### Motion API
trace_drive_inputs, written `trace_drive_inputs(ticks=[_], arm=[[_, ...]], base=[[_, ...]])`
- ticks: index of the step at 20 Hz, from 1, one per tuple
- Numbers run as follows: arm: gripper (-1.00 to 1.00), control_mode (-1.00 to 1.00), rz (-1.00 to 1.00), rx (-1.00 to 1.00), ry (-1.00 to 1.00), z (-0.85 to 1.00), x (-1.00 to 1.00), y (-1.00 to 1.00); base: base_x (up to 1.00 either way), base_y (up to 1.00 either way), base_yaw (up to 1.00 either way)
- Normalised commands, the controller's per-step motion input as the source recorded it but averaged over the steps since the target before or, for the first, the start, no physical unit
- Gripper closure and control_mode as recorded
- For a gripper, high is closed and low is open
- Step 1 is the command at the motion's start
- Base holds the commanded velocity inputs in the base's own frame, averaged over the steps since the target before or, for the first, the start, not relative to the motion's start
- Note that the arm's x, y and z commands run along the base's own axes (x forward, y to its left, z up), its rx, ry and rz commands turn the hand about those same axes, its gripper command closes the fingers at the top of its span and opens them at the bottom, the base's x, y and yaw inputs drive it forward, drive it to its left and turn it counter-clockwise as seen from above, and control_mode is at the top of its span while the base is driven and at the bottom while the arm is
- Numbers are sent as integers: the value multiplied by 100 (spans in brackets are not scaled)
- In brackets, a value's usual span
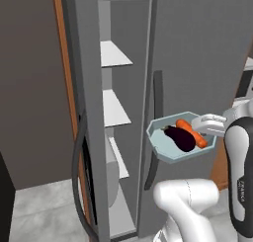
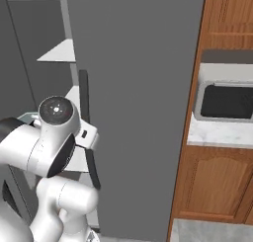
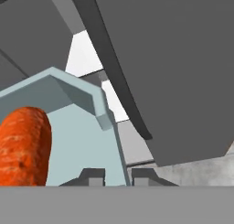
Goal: Take the eggplant and carrot out of the freezer and place them in the tupperware container on the counter. Then put the tupperware containing the vegetables back in the freezer.
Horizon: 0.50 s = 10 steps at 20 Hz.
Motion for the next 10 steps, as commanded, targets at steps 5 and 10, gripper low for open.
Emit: trace_drive_inputs(ticks=[5, 10], arm=[[100, 100, 0, 0, 0, 0, 0, 0], [100, -100, 0, 0, 0, 11, -6, 5]], base=[[34, 21, -3], [1, 17, -1]])
